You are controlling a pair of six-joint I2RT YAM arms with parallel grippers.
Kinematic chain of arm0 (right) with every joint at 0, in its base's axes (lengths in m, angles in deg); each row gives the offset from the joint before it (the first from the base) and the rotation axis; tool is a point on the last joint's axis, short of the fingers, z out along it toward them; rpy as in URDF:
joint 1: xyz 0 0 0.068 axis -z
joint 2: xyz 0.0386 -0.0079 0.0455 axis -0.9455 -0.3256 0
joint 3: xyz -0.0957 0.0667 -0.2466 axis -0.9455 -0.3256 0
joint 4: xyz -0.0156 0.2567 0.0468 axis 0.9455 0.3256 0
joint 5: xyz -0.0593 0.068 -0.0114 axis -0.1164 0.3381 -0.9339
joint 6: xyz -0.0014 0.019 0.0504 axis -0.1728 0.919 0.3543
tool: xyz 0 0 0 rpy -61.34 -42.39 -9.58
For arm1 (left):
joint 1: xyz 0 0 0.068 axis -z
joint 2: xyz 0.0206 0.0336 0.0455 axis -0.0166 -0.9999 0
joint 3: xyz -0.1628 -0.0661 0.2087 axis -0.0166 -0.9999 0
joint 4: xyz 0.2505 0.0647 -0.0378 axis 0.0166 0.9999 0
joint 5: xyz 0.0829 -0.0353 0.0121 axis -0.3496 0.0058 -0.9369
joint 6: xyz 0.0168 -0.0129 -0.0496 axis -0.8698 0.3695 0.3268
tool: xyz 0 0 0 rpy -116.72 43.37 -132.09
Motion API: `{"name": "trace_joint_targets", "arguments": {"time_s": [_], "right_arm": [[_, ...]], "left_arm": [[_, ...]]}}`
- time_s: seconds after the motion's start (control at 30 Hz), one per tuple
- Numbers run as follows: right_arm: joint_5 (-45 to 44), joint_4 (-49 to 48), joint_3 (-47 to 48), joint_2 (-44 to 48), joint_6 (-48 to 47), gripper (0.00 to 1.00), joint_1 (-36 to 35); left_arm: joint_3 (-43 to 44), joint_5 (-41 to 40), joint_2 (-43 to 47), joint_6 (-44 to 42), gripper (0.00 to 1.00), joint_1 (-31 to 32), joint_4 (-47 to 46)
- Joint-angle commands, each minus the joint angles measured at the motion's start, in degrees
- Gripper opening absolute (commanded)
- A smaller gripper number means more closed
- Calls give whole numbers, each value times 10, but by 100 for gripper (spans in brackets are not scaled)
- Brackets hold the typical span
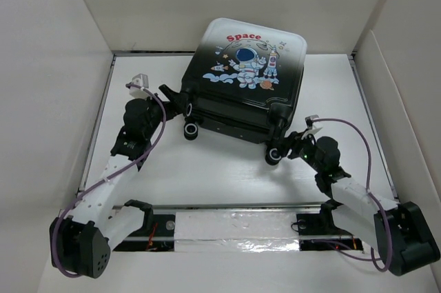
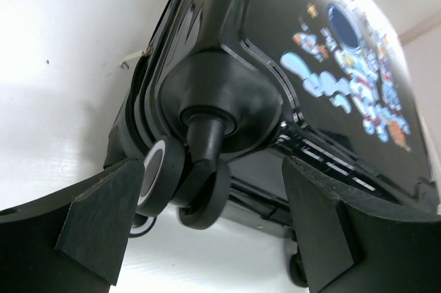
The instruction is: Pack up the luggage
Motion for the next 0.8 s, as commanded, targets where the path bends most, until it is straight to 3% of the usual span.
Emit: {"name": "trace_joint_targets", "arguments": {"time_s": [0.0, 0.3, 0.43, 0.5, 0.57, 0.67, 0.73, 0.77], "right_arm": [[-5, -108, 31, -28, 1, 55, -4], [-4, -144, 54, -48, 13, 54, -15], [1, -172, 52, -66, 21, 41, -20], [0, -181, 51, -73, 24, 27, -25], [-10, -200, 40, -73, 30, 14, -32], [-37, -219, 19, -52, 42, 4, -49], [-54, -212, 14, -39, 39, 1, -75], [-78, -208, 9, -26, 38, 0, -87]], "left_arm": [[-3, 17, -17, -17, 80, 1, -19], [18, 61, -86, -33, 80, 1, -37], [18, 66, -102, -29, 72, 1, -51], [22, 71, -110, -26, 62, 1, -61], [29, 78, -120, -24, 40, 1, -68], [31, 85, -130, -21, 19, 1, -81], [29, 99, -134, -18, 11, 1, -91], [27, 106, -136, -16, 1, 1, -105]]}}
